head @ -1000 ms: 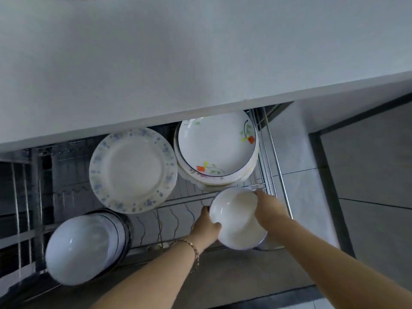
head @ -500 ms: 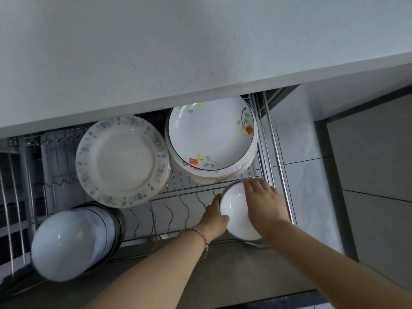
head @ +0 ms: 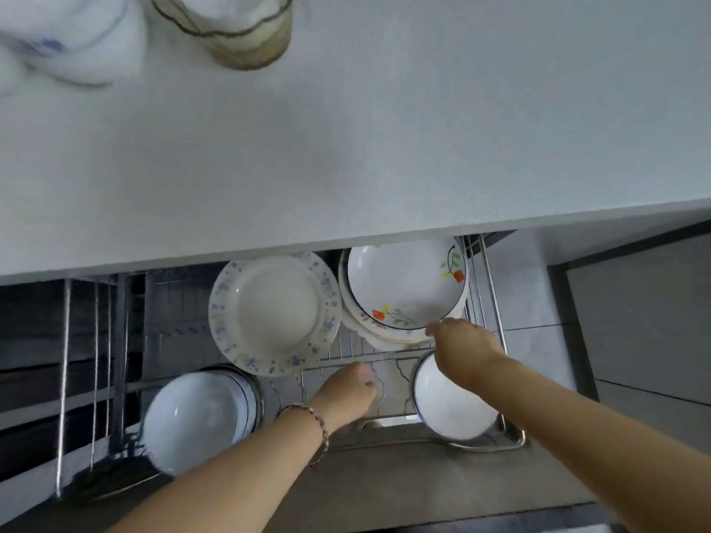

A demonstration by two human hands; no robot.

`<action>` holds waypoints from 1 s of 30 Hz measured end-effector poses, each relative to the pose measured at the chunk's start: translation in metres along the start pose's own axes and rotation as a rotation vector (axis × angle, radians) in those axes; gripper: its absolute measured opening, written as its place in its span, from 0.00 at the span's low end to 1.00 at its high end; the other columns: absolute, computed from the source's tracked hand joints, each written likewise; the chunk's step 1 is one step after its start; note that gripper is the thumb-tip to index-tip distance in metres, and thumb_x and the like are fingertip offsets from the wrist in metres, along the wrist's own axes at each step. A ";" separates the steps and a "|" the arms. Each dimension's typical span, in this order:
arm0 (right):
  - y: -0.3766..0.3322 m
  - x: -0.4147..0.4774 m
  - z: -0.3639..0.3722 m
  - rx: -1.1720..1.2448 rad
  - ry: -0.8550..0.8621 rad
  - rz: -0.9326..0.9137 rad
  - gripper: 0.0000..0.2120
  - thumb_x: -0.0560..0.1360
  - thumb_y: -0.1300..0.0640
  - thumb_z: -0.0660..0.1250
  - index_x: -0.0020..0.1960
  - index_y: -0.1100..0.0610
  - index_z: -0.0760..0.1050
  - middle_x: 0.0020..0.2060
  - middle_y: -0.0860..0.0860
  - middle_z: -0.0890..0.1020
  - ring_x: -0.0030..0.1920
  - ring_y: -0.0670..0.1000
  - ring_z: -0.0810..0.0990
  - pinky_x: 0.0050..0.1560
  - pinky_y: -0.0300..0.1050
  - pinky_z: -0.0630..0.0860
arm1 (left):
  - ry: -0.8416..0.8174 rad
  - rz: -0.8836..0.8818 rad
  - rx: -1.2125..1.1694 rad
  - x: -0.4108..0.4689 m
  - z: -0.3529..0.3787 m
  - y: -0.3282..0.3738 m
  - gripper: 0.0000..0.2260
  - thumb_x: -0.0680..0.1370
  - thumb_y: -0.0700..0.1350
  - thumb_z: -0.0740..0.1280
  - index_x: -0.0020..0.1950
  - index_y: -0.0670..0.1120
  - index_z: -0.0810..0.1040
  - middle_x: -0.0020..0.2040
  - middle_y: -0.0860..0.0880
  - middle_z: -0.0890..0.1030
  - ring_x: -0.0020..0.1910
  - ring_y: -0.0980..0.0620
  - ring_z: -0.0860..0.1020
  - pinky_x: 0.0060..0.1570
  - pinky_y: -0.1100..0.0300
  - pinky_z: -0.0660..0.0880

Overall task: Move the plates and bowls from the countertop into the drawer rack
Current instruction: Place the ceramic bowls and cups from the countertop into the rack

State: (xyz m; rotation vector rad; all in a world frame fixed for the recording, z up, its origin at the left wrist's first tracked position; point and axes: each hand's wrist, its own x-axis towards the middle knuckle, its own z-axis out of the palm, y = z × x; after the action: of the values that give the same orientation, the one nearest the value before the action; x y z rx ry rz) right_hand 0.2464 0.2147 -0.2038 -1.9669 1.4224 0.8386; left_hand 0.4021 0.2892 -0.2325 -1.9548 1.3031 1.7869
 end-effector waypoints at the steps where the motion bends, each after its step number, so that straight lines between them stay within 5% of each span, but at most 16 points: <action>1: -0.012 -0.005 -0.014 -0.011 -0.003 -0.022 0.19 0.76 0.63 0.56 0.66 0.55 0.70 0.61 0.55 0.77 0.60 0.56 0.77 0.58 0.48 0.74 | 0.024 0.022 -0.021 -0.015 -0.016 -0.004 0.11 0.81 0.43 0.55 0.57 0.45 0.74 0.57 0.46 0.77 0.57 0.53 0.75 0.62 0.59 0.69; 3: -0.042 -0.013 -0.041 -0.026 0.000 -0.070 0.19 0.76 0.62 0.56 0.66 0.54 0.70 0.62 0.55 0.76 0.61 0.57 0.76 0.58 0.47 0.73 | 0.108 0.074 -0.067 -0.047 -0.051 -0.011 0.14 0.81 0.44 0.56 0.65 0.44 0.73 0.63 0.48 0.77 0.62 0.51 0.75 0.63 0.60 0.69; 8: -0.129 -0.027 -0.115 0.086 0.076 -0.167 0.17 0.78 0.58 0.54 0.63 0.51 0.73 0.61 0.53 0.78 0.61 0.56 0.77 0.53 0.43 0.71 | 0.421 0.190 -0.313 -0.104 -0.162 -0.034 0.11 0.78 0.38 0.60 0.42 0.53 0.75 0.44 0.50 0.80 0.45 0.49 0.80 0.53 0.53 0.77; 11: -0.184 -0.022 -0.168 0.261 0.192 -0.204 0.16 0.77 0.57 0.57 0.62 0.53 0.75 0.59 0.53 0.80 0.59 0.54 0.78 0.59 0.43 0.72 | 0.587 0.242 -0.408 -0.129 -0.242 -0.050 0.09 0.78 0.36 0.58 0.46 0.48 0.75 0.40 0.50 0.79 0.37 0.53 0.79 0.34 0.66 0.74; 14: -0.244 0.004 -0.214 0.673 0.213 -0.164 0.18 0.77 0.54 0.60 0.65 0.60 0.72 0.50 0.57 0.82 0.43 0.54 0.81 0.48 0.45 0.77 | 0.703 0.220 -0.502 -0.142 -0.311 -0.077 0.10 0.78 0.35 0.55 0.47 0.45 0.74 0.37 0.50 0.78 0.33 0.55 0.76 0.23 0.75 0.68; 17: -0.300 0.040 -0.256 1.177 0.134 -0.027 0.25 0.77 0.48 0.61 0.68 0.63 0.65 0.49 0.60 0.77 0.34 0.54 0.80 0.39 0.45 0.79 | 0.716 0.185 -0.530 -0.142 -0.354 -0.108 0.11 0.77 0.35 0.57 0.40 0.48 0.73 0.36 0.50 0.77 0.32 0.53 0.75 0.25 0.67 0.69; 21: -0.346 0.092 -0.289 1.630 0.140 0.054 0.29 0.76 0.46 0.64 0.70 0.60 0.62 0.57 0.65 0.71 0.52 0.63 0.79 0.51 0.52 0.80 | 0.729 0.158 -0.558 -0.135 -0.379 -0.138 0.14 0.76 0.35 0.58 0.36 0.52 0.71 0.36 0.48 0.77 0.36 0.46 0.76 0.29 0.63 0.67; 27: -0.362 0.125 -0.288 1.685 0.295 0.010 0.21 0.77 0.62 0.56 0.70 0.64 0.61 0.60 0.63 0.73 0.33 0.58 0.77 0.24 0.47 0.80 | 0.651 0.145 -0.595 -0.126 -0.371 -0.165 0.13 0.76 0.36 0.58 0.37 0.53 0.72 0.38 0.48 0.79 0.39 0.46 0.78 0.31 0.63 0.68; 30: -0.353 0.106 -0.274 1.630 0.344 0.061 0.20 0.77 0.65 0.55 0.68 0.63 0.62 0.49 0.61 0.76 0.31 0.59 0.77 0.23 0.49 0.78 | 0.619 0.151 -0.660 -0.130 -0.359 -0.161 0.10 0.77 0.36 0.57 0.44 0.48 0.74 0.38 0.49 0.78 0.36 0.51 0.78 0.32 0.64 0.72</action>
State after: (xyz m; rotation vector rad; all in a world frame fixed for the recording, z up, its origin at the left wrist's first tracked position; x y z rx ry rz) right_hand 0.6533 0.0424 -0.0789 -0.7379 1.4800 -0.6371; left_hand 0.7841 0.2105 -0.0921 -3.0253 1.0952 1.9292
